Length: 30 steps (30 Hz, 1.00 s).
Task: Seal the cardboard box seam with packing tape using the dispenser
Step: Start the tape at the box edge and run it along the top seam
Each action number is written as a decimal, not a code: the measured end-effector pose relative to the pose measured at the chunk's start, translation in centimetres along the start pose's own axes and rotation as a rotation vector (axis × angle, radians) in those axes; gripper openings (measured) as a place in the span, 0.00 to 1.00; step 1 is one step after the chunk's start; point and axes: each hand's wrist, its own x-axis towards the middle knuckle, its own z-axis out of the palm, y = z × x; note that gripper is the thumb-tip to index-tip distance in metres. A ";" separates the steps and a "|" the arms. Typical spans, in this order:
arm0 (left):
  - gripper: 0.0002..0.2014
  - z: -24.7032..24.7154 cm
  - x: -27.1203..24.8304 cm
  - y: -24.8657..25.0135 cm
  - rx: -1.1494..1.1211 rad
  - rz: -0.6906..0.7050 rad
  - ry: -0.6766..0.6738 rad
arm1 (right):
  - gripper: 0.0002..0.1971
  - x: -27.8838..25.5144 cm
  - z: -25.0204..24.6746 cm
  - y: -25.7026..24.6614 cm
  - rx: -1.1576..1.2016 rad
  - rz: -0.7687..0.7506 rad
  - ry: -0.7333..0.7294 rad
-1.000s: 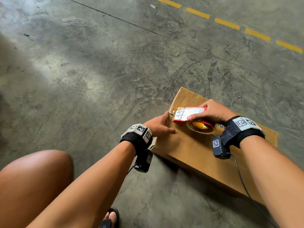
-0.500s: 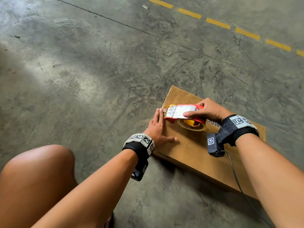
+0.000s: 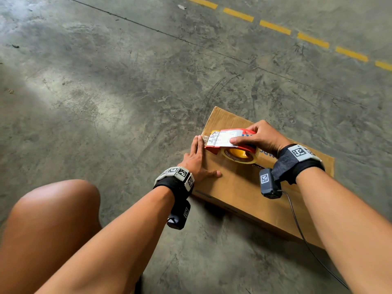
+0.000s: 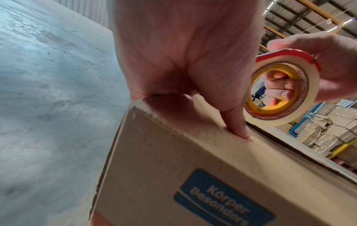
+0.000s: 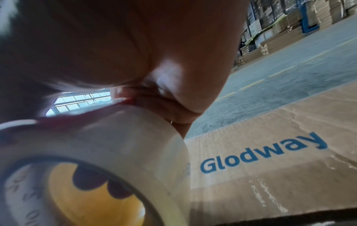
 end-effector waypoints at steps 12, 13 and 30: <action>0.71 -0.2 -0.5 0.8 -0.026 -0.026 0.015 | 0.33 -2.6 -2.5 1.3 -0.020 0.004 0.027; 0.71 -0.2 -0.6 0.7 -0.027 -0.026 0.017 | 0.32 -2.7 -2.4 1.3 -0.021 0.001 0.028; 0.69 0.2 -0.7 1.4 0.179 -0.014 0.065 | 0.21 -5.7 -4.1 6.1 -0.075 0.054 0.113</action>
